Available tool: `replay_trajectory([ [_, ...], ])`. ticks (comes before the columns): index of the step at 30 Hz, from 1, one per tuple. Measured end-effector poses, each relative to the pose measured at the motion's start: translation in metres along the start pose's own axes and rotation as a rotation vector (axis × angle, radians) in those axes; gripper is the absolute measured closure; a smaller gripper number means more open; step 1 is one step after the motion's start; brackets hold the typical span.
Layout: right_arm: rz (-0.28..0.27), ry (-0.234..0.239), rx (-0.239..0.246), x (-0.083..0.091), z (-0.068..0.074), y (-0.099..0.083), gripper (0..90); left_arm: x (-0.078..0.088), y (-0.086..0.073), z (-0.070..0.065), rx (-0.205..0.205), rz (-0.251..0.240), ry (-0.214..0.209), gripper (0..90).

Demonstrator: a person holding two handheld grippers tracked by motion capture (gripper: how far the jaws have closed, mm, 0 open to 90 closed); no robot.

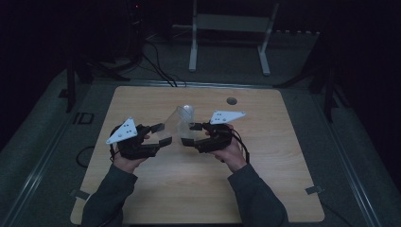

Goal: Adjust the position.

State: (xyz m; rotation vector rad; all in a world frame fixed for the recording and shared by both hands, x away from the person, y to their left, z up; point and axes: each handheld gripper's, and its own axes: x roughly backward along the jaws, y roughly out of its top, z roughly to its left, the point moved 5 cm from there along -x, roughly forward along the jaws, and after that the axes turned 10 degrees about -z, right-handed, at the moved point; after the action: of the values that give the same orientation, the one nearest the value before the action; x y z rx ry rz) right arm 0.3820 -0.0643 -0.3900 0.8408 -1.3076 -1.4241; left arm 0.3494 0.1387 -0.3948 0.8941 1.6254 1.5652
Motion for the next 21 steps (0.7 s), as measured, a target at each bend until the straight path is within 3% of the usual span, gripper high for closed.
replay_trajectory([
  [7,-0.022,0.02,-0.009,-0.001,0.001,0.004,26.4,0.0,0.001,-0.001,0.016,-0.017,-0.015,40.7],
  [21,-0.105,0.096,-0.08,-0.003,0.004,0.012,22.9,0.0,0.002,-0.003,0.026,-0.039,-0.034,40.7],
])
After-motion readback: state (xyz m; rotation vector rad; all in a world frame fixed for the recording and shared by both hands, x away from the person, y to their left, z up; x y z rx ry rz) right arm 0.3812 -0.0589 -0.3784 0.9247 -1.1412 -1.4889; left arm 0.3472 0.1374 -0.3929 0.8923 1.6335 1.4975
